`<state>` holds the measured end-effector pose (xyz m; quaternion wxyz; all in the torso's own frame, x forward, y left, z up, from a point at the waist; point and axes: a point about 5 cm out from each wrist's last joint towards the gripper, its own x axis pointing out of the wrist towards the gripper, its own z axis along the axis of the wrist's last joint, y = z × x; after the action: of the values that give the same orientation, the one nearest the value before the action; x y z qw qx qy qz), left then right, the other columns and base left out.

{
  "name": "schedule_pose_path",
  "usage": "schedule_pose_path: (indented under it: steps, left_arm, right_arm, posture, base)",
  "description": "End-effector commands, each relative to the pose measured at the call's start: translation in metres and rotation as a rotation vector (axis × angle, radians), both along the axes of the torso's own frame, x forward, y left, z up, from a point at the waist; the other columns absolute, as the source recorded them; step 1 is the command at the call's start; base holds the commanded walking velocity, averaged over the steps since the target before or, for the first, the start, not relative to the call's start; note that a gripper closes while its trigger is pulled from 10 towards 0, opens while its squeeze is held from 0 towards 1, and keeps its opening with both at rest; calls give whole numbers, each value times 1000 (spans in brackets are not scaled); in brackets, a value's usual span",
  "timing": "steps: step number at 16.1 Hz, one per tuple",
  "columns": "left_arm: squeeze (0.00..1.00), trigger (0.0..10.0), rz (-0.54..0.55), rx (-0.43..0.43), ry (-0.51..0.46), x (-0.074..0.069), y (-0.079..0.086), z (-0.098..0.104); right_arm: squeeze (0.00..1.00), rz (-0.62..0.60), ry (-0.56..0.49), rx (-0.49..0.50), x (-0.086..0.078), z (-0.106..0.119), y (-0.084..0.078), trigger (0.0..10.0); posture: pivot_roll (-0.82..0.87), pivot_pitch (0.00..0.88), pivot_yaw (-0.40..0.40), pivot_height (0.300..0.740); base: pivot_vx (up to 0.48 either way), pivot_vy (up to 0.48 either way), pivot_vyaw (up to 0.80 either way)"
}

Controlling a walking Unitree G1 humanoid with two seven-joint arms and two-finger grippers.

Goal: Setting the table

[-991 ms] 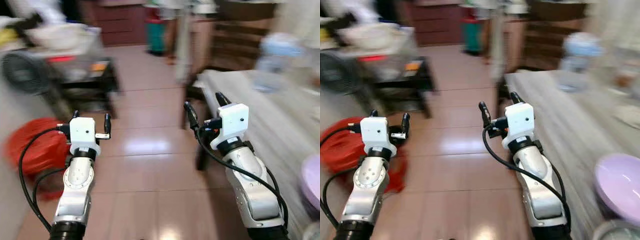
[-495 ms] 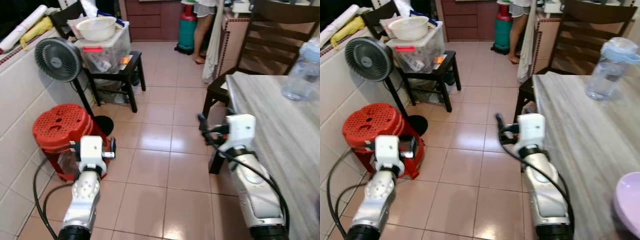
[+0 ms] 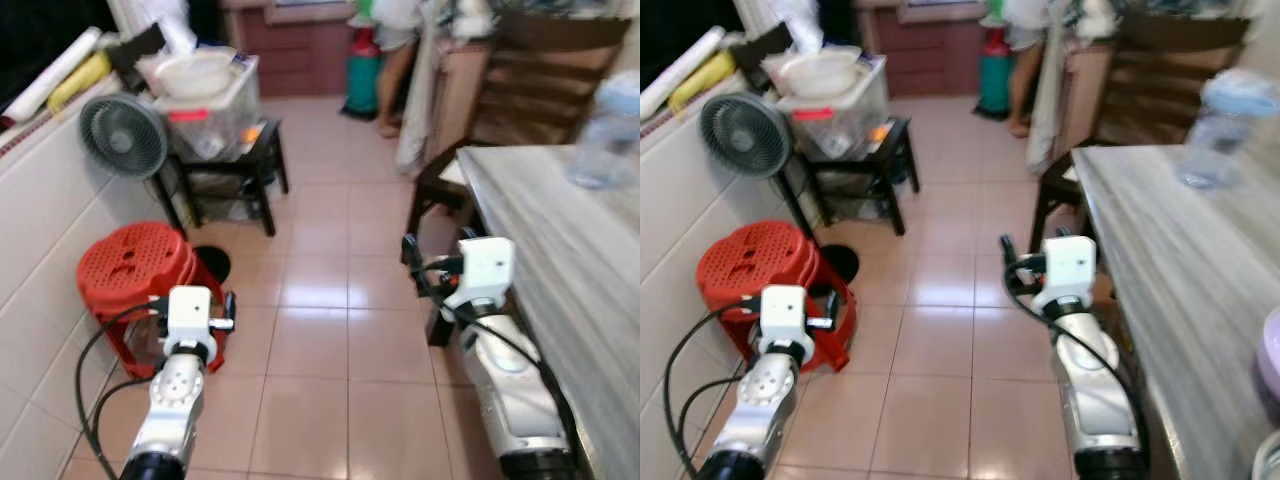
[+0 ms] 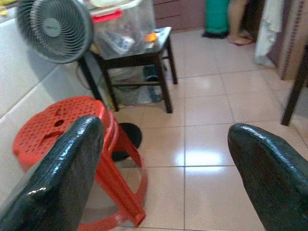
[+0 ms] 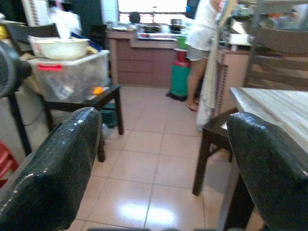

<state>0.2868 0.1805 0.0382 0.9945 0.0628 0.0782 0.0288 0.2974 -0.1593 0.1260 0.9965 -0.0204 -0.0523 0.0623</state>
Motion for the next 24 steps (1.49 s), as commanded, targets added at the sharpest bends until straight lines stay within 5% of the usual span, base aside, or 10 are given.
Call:
schedule_pose_path:
  steps: [1, 12, 14, 20, 23, 24]
  left_arm:
    - [0, 10000, 13, 19, 6, 1, 9, -1]
    - [0, 10000, -12, 33, 227, -18, 8, -47]
    - [0, 10000, -33, 30, 294, -29, 9, -60]
    - [0, 10000, -36, 58, 517, -66, 15, -93]
    - [0, 10000, -53, 58, 613, -84, 15, -106]
    - [0, 10000, -45, 47, 666, -94, 15, -112]
  right_arm:
    - [0, 15, 20, 10, 2, -4, 9, 10000]
    - [0, -38, 265, -88, -1, -73, -7, 10000]
    - [0, 52, 303, -48, -7, -89, -6, 10000]
    - [0, 110, 607, -179, -25, -143, 2, 10000]
    - [0, 73, 685, -193, -33, -155, 0, 10000]
    - [0, 21, 734, -127, -39, -162, -3, 10000]
  posture:
    - [-195, 18, 51, 740]
    - [-183, 11, 41, 740]
    - [-171, 9, 35, 740]
    - [-104, 0, -35, 740]
    - [-75, 0, -45, 740]
    - [-70, 0, -41, 740]
  base:
    - [0, 480, 0]
    - [0, 383, 0]
    - [0, 0, 0]
    - [0, 0, 0]
    - [0, 0, 0]
    - [0, 0, 0]
